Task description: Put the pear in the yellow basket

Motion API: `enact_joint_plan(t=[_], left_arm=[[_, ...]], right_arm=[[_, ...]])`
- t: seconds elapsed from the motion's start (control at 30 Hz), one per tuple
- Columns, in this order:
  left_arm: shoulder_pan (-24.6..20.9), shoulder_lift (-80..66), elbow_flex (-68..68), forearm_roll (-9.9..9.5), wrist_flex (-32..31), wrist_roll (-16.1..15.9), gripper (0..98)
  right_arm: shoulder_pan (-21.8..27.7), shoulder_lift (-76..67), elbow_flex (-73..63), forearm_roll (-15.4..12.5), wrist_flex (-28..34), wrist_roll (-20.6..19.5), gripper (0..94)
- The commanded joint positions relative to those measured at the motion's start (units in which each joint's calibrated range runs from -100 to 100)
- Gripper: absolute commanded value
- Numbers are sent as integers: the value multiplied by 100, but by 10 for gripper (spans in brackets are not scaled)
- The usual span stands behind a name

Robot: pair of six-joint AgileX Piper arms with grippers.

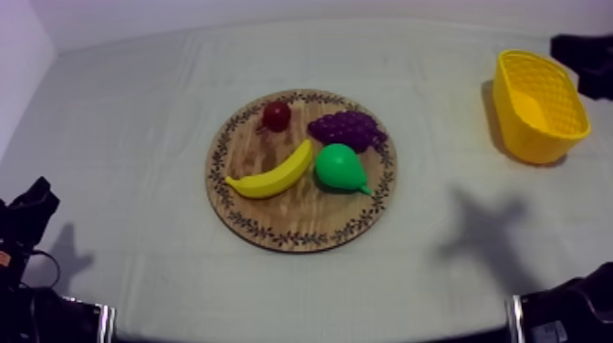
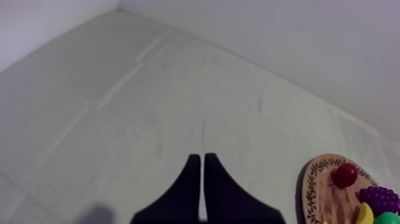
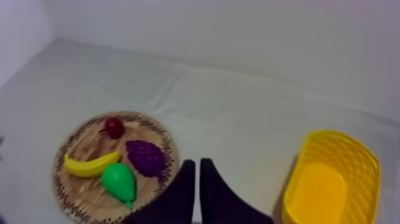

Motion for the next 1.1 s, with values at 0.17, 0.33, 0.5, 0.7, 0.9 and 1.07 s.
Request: enact_joint_plan(t=[0.17,0.33,0.5,0.7,0.9,1.07], left_arm=[[-2,2,2,0,5,-1,1],[-2,2,2,0,5,-1,1],[-2,2,2,0,5,-2,1],[-2,2,2,0,5,0,1],[-2,2,2,0,5,0,1],[-2,2,2,0,5,0,1]], right_arm=[[-459,1917,-582,-718,472,1548,53],[-754,2750,-521,-776,327,1964,204],[-998,3218,-416,-573,19,1883,420],[-1108,3638,-268,-537,-159,2054,578],[-1196,4241,-352,-593,-432,2219,603],[-1357,4868,-608,-466,-708,1929,597]])
